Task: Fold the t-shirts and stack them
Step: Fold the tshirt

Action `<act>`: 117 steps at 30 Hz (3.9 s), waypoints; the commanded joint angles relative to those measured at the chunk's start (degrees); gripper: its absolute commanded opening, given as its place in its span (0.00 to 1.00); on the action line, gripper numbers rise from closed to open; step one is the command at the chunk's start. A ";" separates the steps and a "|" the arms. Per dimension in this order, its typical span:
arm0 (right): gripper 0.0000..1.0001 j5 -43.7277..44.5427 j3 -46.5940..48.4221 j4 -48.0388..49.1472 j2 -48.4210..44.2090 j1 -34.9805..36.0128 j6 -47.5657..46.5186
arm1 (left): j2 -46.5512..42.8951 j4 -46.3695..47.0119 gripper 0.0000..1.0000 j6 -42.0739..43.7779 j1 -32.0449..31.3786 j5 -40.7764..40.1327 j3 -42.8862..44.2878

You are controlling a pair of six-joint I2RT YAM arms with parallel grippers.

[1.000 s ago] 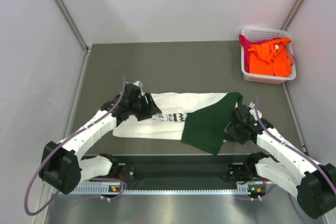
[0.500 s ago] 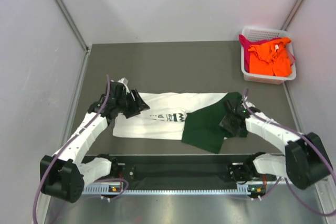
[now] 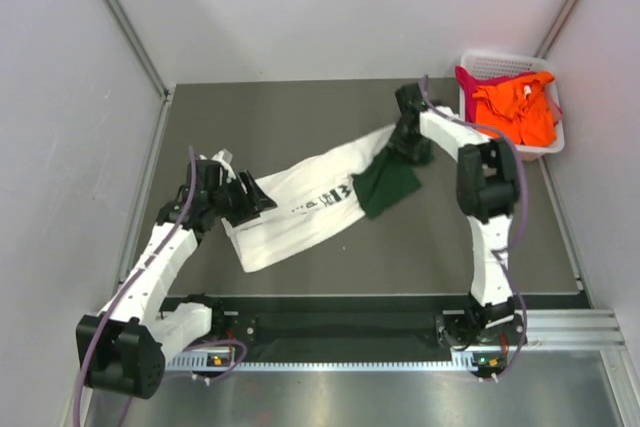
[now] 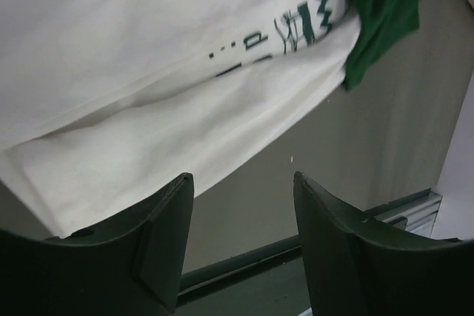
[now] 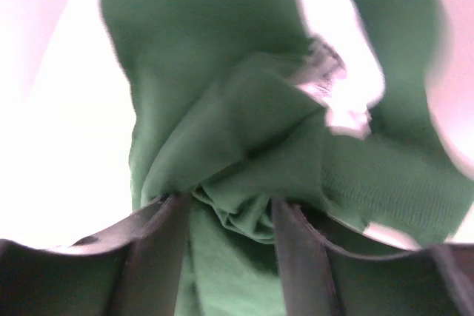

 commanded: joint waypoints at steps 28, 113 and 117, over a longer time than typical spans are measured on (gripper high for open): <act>1.00 -31.76 -19.27 37.84 -16.79 -13.50 -17.31 | -1.16 0.93 0.58 1.70 -21.05 -18.28 -0.71; 0.84 -45.20 -22.23 36.00 -14.79 -20.53 -15.73 | 40.40 22.45 0.74 -1.55 -8.53 1.03 24.14; 0.81 -46.61 -13.95 35.83 -3.91 -20.10 -13.97 | 52.42 25.63 0.73 -2.34 -7.12 1.92 31.71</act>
